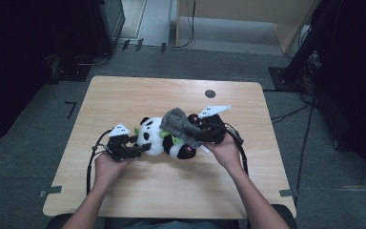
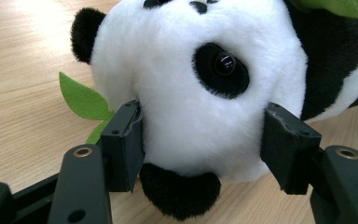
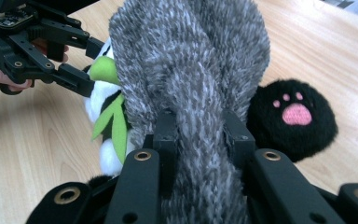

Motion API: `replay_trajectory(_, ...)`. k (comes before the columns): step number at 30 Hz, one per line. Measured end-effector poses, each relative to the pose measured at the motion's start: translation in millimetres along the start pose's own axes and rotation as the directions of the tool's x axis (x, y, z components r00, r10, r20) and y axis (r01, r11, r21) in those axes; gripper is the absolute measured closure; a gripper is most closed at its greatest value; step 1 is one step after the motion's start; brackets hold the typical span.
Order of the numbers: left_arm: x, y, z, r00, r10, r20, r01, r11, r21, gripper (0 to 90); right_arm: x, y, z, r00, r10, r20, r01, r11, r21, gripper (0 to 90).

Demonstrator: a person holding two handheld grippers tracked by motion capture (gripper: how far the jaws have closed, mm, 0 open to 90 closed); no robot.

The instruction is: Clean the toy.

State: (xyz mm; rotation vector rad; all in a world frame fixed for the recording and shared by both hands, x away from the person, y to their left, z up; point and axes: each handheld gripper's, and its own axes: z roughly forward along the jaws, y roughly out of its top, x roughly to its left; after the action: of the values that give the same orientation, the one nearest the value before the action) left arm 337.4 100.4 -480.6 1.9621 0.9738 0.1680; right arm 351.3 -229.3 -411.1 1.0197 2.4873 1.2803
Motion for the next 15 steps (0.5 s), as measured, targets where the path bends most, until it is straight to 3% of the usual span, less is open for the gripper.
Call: replay_trajectory(15,-0.8,-0.6,-0.6,1.0000,-0.004,-0.003,0.004,1.0000,0.007,36.2,-10.4,-25.2,-10.9,0.9992,0.038,0.007,-0.038,0.999,0.035,74.2)
